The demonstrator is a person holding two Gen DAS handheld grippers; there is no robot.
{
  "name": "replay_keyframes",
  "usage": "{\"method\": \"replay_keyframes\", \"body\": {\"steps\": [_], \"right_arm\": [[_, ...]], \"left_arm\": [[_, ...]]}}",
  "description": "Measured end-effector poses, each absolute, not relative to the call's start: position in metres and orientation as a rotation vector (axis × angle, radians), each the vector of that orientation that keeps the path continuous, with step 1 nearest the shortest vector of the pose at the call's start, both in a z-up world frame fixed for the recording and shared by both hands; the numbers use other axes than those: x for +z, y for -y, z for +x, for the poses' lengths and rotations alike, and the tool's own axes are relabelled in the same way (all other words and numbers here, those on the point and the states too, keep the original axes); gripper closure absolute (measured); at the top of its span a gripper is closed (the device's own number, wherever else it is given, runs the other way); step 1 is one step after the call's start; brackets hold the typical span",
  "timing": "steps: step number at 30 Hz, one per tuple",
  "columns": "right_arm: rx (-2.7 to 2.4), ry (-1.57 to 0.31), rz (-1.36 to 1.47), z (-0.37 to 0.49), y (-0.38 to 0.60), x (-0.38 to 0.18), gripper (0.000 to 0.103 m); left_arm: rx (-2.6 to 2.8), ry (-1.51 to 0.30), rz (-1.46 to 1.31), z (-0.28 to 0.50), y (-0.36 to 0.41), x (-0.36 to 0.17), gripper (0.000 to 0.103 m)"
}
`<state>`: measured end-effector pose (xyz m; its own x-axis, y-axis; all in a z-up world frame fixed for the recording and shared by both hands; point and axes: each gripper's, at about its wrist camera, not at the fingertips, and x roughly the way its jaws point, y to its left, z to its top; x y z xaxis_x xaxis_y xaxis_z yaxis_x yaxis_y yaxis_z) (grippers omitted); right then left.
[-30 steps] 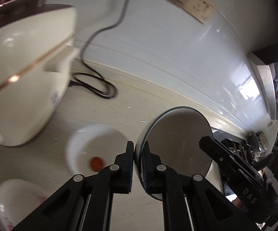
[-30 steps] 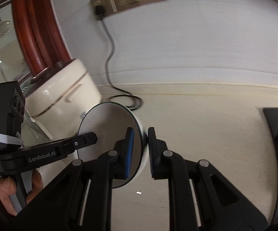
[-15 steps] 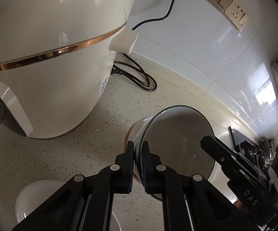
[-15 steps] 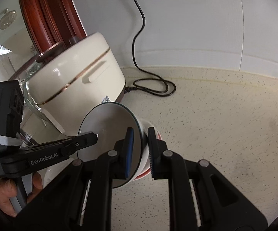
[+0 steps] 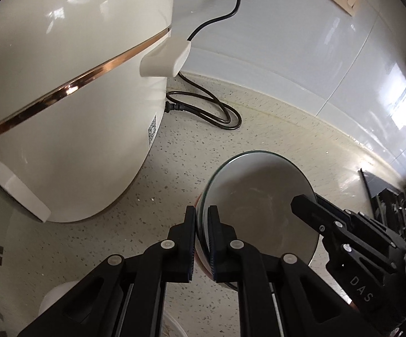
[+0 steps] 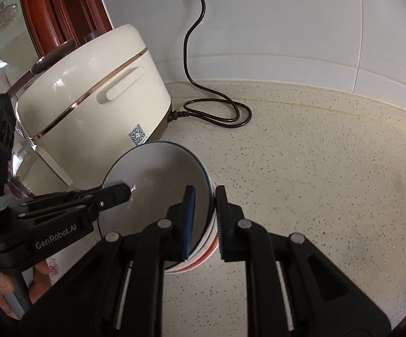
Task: Organize plates and bowls
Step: 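Lower the black-rimmed bowl into the red-banded bowl and open the right tool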
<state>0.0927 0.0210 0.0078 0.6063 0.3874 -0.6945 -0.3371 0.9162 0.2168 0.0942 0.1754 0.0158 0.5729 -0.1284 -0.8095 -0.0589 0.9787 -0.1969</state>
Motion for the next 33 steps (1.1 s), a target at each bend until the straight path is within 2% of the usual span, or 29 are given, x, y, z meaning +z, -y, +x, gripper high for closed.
{"method": "replay_keyframes", "body": {"steps": [3, 7, 9, 12, 14, 20, 26, 27, 29, 31, 33], "right_arm": [[0.429, -0.834, 0.072, 0.095, -0.019, 0.008, 0.086], [0.442, -0.860, 0.098, 0.099, -0.015, 0.008, 0.086], [0.443, -0.870, 0.116, 0.102, -0.013, 0.007, 0.086], [0.455, -0.897, 0.170, 0.108, -0.005, 0.006, 0.084], [0.458, -0.911, 0.190, 0.112, -0.003, 0.005, 0.073], [0.509, -0.992, 0.270, 0.130, 0.001, -0.005, 0.070], [0.554, -1.013, 0.313, 0.133, 0.003, -0.008, 0.068], [0.555, -1.018, 0.316, 0.132, 0.004, -0.008, 0.066], [0.558, -1.022, 0.316, 0.130, 0.007, -0.006, 0.044], [0.579, -1.027, 0.313, 0.129, 0.008, -0.006, 0.034], [0.581, -1.048, 0.310, 0.131, 0.009, -0.008, 0.034]], "left_arm": [[-0.028, -0.981, -0.170, 0.097, -0.172, 0.015, 0.094], [-0.043, -1.001, -0.167, 0.098, -0.173, 0.016, 0.086], [-0.055, -1.021, -0.185, 0.100, -0.175, 0.014, 0.073], [-0.059, -1.018, -0.211, 0.100, -0.181, 0.018, 0.062], [-0.066, -1.017, -0.241, 0.103, -0.186, 0.020, 0.049], [-0.130, -1.101, -0.421, 0.118, -0.209, 0.001, 0.049], [-0.144, -1.135, -0.369, 0.117, -0.198, -0.007, 0.049], [-0.147, -1.146, -0.379, 0.115, -0.199, -0.009, 0.049], [-0.156, -1.147, -0.404, 0.110, -0.200, -0.011, 0.049], [-0.156, -1.151, -0.477, 0.106, -0.205, -0.015, 0.049], [-0.145, -1.159, -0.545, 0.103, -0.209, -0.020, 0.049]]}}
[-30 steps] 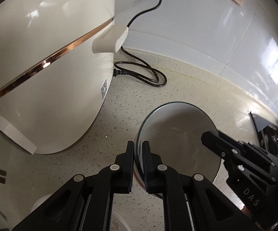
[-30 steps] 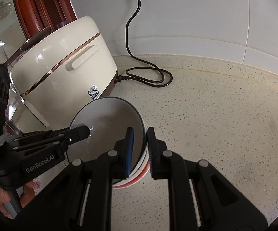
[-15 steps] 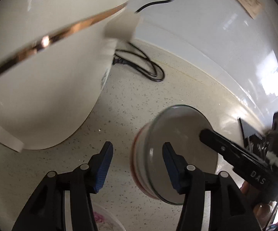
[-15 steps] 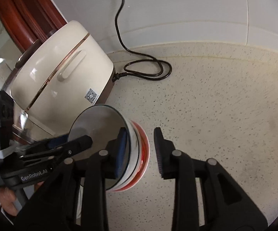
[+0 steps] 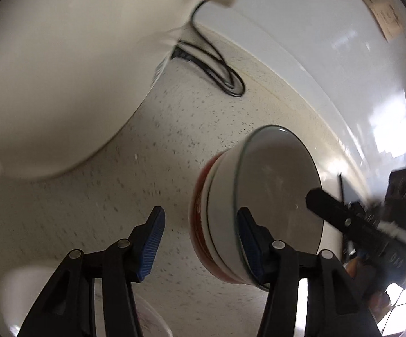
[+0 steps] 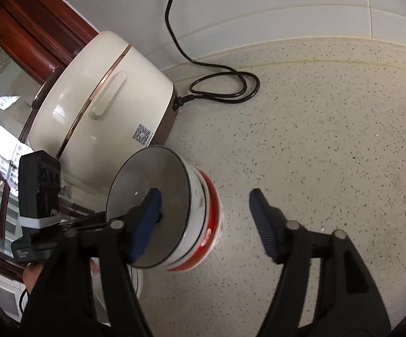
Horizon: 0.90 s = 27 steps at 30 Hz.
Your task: Organize plates and bowls
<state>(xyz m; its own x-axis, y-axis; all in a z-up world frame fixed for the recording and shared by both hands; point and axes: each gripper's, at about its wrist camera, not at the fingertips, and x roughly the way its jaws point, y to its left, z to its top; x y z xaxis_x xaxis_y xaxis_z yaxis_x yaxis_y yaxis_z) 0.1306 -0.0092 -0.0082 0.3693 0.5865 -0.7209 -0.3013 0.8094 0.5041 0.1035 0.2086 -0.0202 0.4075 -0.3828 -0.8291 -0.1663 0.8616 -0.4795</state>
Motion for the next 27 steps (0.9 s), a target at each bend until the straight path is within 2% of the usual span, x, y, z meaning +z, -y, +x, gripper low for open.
{"method": "replay_keyframes", "body": {"steps": [12, 17, 27], "right_arm": [[0.620, -1.166, 0.257, 0.139, -0.001, -0.029, 0.034], [0.634, -1.151, 0.252, 0.138, 0.000, -0.033, 0.034], [0.651, -1.155, 0.218, 0.138, -0.009, -0.039, 0.035]], "left_arm": [[-0.146, -1.120, -0.662, 0.098, -0.216, -0.027, 0.049], [-0.060, -1.036, -0.478, 0.085, -0.202, -0.011, 0.049], [-0.014, -0.990, -0.379, 0.079, -0.195, -0.005, 0.049]]}}
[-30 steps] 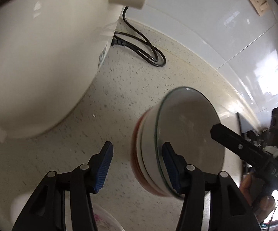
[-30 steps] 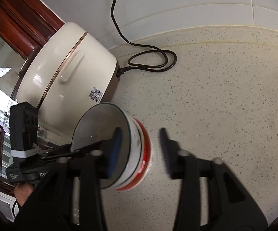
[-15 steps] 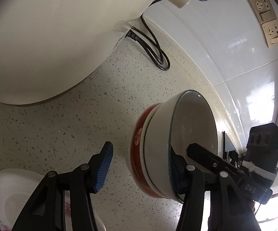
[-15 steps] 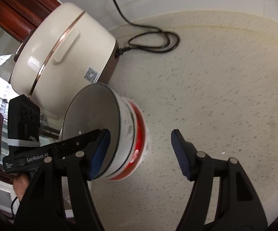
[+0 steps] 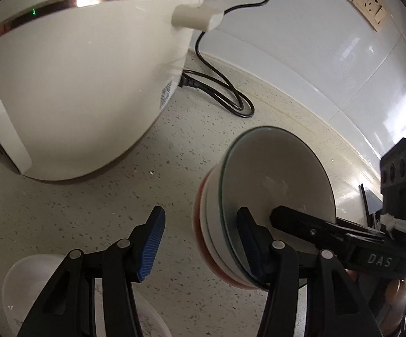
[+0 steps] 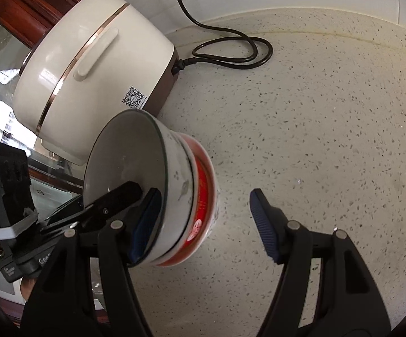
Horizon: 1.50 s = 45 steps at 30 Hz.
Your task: Organize plates and bowls
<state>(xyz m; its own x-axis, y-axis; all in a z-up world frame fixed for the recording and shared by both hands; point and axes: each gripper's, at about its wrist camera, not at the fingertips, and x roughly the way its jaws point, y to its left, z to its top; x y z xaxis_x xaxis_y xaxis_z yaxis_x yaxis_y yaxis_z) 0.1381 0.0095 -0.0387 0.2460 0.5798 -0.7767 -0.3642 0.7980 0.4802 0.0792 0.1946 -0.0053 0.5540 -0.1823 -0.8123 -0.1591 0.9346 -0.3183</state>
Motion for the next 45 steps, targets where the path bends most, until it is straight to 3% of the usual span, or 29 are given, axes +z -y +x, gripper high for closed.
{"method": "replay_keyframes", "body": {"steps": [7, 12, 35, 45], "right_arm": [[0.676, -1.176, 0.244, 0.142, -0.010, -0.044, 0.043], [0.717, -1.212, 0.304, 0.146, -0.011, -0.047, 0.056], [0.720, -1.288, 0.372, 0.150, -0.012, -0.053, 0.058], [0.737, -1.256, 0.340, 0.129, -0.031, -0.012, 0.058]], "left_arm": [[-0.053, -1.007, -0.405, 0.082, -0.192, -0.007, 0.049], [-0.179, -1.100, -0.557, 0.091, -0.196, -0.024, 0.048], [-0.228, -1.159, -0.705, 0.096, -0.220, -0.024, 0.059], [-0.221, -1.116, -0.689, 0.065, -0.240, 0.024, 0.059]]}}
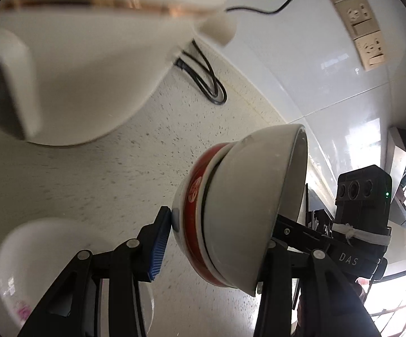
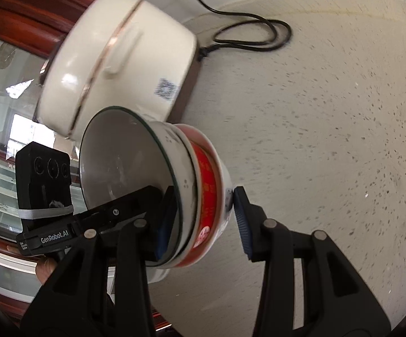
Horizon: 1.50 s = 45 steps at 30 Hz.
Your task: Organize plates and bowls
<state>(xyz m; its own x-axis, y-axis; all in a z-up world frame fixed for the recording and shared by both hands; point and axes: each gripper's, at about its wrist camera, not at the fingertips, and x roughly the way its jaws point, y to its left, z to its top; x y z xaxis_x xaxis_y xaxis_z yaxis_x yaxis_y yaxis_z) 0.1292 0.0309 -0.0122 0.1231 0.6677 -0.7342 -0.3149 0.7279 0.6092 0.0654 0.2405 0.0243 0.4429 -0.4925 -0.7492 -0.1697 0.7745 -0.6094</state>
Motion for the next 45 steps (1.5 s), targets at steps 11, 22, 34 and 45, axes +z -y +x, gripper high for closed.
{"method": "replay_keyframes", "body": {"steps": [11, 22, 34, 45], "right_arm": [[0.854, -1.260, 0.315, 0.080, -0.092, 0.011, 0.058], [0.909, -1.330, 0.274, 0.059, -0.142, -0.026, 0.058], [0.911, -1.348, 0.227, 0.049, -0.150, -0.037, 0.058], [0.898, -1.238, 0.115, 0.038, -0.154, -0.027, 0.043]], "left_arm": [[-0.100, -1.076, -0.680, -0.013, -0.291, 0.055, 0.059], [-0.006, -1.084, -0.718, -0.061, -0.326, 0.029, 0.059], [0.032, -1.080, -0.710, -0.072, -0.327, 0.015, 0.058], [0.117, -1.015, -0.526, -0.083, -0.319, 0.029, 0.043]]}}
